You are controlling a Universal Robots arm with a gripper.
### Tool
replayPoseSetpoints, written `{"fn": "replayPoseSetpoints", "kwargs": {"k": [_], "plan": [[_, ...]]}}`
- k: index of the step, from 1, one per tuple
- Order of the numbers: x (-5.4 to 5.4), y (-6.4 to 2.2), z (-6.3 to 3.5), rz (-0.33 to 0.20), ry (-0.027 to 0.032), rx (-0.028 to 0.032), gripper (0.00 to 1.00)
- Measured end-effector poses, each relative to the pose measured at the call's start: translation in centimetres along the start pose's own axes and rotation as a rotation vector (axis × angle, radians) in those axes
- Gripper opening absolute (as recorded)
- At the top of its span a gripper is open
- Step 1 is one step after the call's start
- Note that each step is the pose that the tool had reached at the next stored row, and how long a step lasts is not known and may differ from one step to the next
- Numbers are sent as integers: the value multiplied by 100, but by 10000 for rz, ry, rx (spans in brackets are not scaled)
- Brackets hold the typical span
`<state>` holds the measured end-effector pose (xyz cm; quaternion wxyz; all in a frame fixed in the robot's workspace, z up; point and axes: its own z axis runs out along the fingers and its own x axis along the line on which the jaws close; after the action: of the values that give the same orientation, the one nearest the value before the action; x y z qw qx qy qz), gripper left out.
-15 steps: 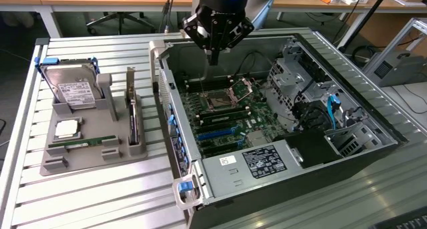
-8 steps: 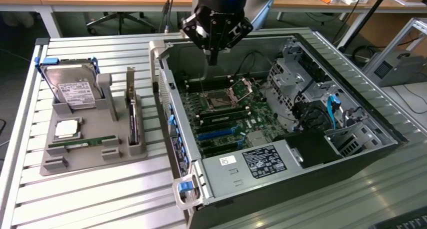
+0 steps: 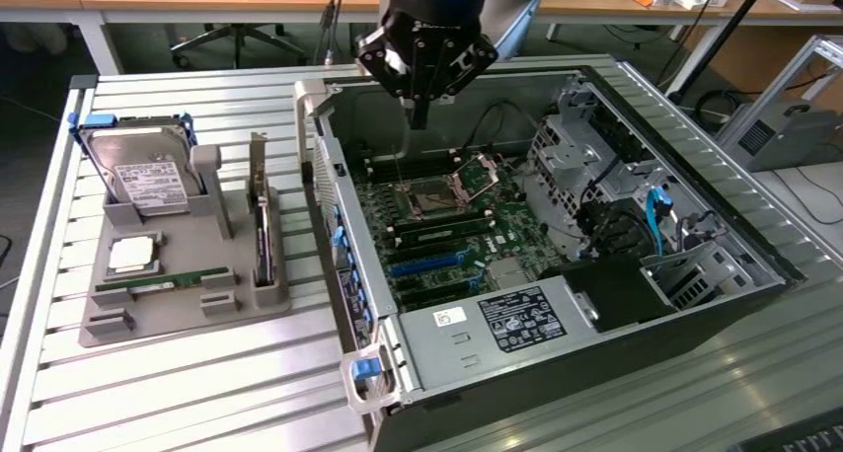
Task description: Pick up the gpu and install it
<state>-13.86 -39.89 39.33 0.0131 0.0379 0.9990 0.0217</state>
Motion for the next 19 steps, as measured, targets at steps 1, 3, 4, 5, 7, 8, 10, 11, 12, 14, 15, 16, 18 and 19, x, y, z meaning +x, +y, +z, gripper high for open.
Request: {"fn": "replayPoseSetpoints", "kwargs": {"k": [1,3,4,5,7,8,10,11,12,14,15,16,18,19], "plan": [[2,0,0,0,0,1,11],[6,0,0,0,0,0,11],[8,0,0,0,0,0,11],[11,-1,0,0,0,0,11],[18,-1,0,0,0,0,11],[21,-2,-1,0,0,0,11],[28,-2,-1,0,0,0,11],[30,-2,-1,0,0,0,11],[33,-2,-1,0,0,0,11],[37,-3,-1,0,0,0,11],[40,-3,-1,0,0,0,11],[43,-3,-1,0,0,0,11],[47,-3,-1,0,0,0,11],[49,-4,-1,0,0,0,11]]}}
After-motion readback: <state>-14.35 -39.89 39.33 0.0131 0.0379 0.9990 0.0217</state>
